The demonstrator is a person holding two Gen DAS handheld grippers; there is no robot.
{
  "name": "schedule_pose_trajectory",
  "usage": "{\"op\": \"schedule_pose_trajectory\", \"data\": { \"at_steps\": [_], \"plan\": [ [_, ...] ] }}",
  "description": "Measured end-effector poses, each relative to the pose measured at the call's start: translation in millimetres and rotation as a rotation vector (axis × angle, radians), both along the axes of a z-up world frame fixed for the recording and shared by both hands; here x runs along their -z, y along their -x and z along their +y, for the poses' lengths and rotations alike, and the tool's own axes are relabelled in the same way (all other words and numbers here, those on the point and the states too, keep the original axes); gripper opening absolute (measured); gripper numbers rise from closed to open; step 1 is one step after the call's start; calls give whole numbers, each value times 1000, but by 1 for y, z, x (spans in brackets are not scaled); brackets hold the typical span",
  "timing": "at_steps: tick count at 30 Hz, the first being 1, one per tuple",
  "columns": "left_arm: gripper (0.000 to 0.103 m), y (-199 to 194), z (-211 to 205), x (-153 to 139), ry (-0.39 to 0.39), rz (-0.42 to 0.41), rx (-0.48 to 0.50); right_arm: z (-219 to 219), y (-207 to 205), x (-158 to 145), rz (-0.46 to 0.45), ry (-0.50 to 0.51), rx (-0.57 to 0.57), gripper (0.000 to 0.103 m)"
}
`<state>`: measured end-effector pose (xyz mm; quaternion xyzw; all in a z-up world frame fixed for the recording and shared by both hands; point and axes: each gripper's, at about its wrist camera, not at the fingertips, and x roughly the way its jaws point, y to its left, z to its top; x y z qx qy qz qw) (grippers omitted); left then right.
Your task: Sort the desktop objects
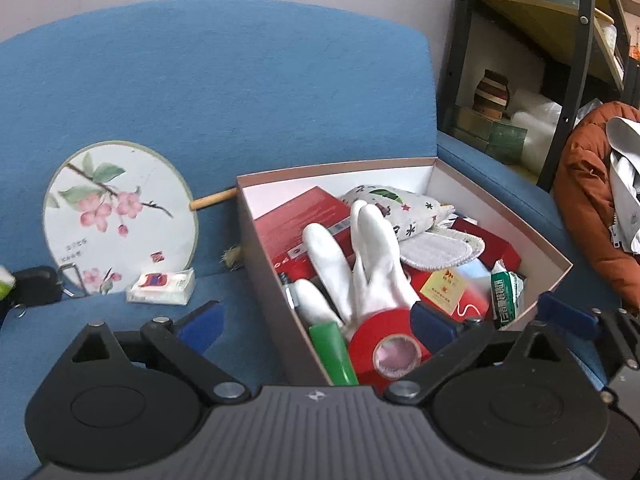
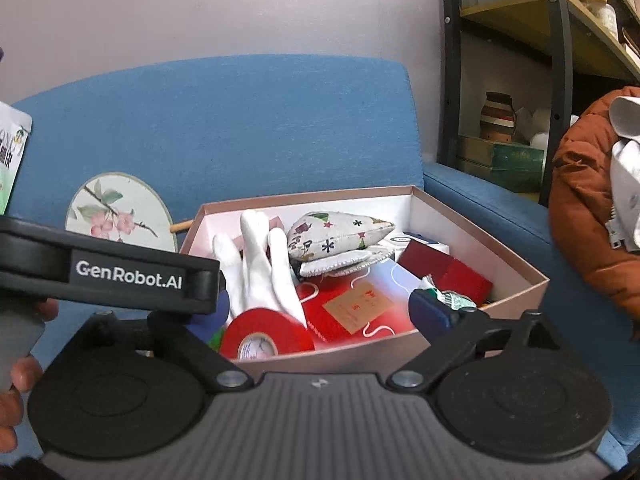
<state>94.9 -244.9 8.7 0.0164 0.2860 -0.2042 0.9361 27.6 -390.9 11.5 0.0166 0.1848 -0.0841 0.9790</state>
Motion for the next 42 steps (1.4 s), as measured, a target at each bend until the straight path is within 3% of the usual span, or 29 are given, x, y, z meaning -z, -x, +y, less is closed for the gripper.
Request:
{"op": "schedule_pose_trajectory", "data": {
  "at_steps": [3,7,15,30,42],
  "plan": [
    [103,10,4,-3,12,-6,-10,5,9,-4,18,15,11,102],
    [103,22,8,-6,-2,18,-28,11,24,-6,59,13,56,101],
    [103,55,12,-12,-75,-10,-62,20,56,-10,88,-5,105,101],
    [103,101,20,-19,-64,6,-71,34,92,-16,117,82,146,101],
    [103,106,22,-11,-57,27,-68,41,92,-15,132,94,131,101]
  ]
}}
